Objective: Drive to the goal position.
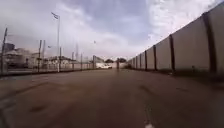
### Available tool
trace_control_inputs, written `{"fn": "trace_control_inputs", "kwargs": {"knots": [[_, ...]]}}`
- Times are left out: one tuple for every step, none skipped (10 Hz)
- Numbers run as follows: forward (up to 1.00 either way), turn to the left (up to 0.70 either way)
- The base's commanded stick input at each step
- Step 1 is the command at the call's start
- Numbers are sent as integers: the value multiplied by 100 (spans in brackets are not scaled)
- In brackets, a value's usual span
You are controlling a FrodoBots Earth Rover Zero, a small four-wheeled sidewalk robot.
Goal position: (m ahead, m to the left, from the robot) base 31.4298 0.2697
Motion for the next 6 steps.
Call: {"fn": "trace_control_inputs", "kwargs": {"knots": [[100,0],[100,0],[100,0],[100,0],[100,0],[100,0]]}}
